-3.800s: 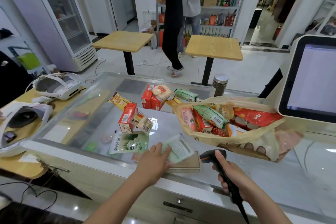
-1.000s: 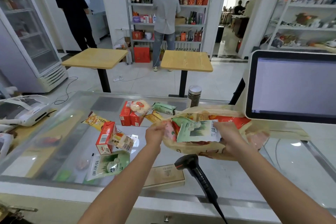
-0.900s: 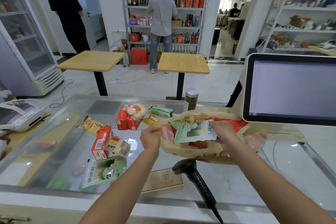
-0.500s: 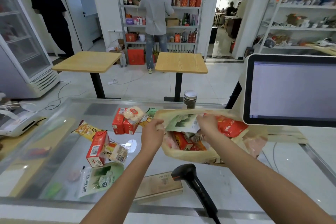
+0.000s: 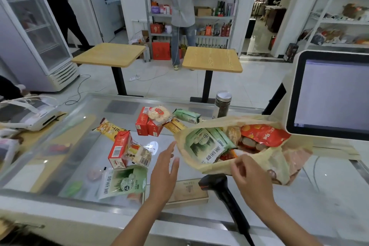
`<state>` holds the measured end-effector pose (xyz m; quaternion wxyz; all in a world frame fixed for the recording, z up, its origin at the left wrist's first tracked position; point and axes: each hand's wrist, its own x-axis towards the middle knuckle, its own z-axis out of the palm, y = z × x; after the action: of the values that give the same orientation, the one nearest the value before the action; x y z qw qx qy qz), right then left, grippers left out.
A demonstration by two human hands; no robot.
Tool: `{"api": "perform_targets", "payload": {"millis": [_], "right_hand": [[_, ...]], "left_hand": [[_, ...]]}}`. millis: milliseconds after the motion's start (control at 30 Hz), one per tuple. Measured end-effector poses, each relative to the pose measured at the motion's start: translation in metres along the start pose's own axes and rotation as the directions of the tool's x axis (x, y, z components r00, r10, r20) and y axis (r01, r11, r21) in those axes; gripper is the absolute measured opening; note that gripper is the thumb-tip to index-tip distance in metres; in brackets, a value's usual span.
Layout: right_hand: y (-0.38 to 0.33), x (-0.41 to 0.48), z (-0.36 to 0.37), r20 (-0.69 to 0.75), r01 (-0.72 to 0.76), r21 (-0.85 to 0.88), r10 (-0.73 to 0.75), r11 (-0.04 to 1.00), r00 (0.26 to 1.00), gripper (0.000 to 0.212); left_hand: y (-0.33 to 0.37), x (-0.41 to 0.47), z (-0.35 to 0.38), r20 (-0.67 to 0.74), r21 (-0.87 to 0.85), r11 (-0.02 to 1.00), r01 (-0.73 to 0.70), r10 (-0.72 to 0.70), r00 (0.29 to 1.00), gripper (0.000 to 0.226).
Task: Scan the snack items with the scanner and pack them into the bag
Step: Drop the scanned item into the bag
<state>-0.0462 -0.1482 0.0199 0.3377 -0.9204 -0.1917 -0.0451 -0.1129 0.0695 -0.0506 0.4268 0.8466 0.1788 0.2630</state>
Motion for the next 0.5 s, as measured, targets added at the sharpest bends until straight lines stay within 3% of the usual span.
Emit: {"api": "perform_targets", "payload": {"millis": [67, 100, 200, 267, 333, 400, 500], "right_hand": [[0.013, -0.021, 0.007, 0.105, -0.085, -0.122, 0.098, 0.989, 0.99, 0.022], [0.018, -0.027, 0.011, 0.161, -0.131, -0.164, 0.158, 0.978, 0.974, 0.024], [0.027, -0.032, 0.021, 0.299, -0.2, -0.177, 0.246, 0.964, 0.922, 0.03], [0.028, -0.03, 0.025, 0.375, -0.234, -0.117, 0.261, 0.965, 0.89, 0.028], [0.027, -0.028, 0.029, 0.436, -0.29, -0.007, 0.264, 0.957, 0.861, 0.028], [0.026, -0.027, 0.033, 0.487, -0.381, 0.136, 0.273, 0.914, 0.83, 0.03], [0.023, -0.027, 0.039, 0.527, -0.478, 0.265, 0.289, 0.837, 0.799, 0.031]], "left_hand": [[-0.015, -0.011, -0.007, -0.228, 0.271, 0.962, -0.038, 0.102, 0.968, 0.037], [-0.019, -0.012, -0.011, -0.339, 0.362, 0.932, 0.013, 0.119, 0.933, 0.04], [-0.026, 0.006, -0.037, -0.606, 0.325, 0.895, 0.305, -0.051, 0.794, 0.06], [-0.036, 0.022, -0.058, -0.609, 0.223, 0.858, 0.463, -0.249, 0.753, 0.067], [-0.048, 0.03, -0.072, -0.485, 0.207, 0.804, 0.557, -0.41, 0.773, 0.07], [-0.055, 0.032, -0.076, -0.392, 0.191, 0.804, 0.563, -0.463, 0.795, 0.064], [-0.05, 0.034, -0.077, -0.383, 0.142, 0.799, 0.584, -0.5, 0.777, 0.052]]}}
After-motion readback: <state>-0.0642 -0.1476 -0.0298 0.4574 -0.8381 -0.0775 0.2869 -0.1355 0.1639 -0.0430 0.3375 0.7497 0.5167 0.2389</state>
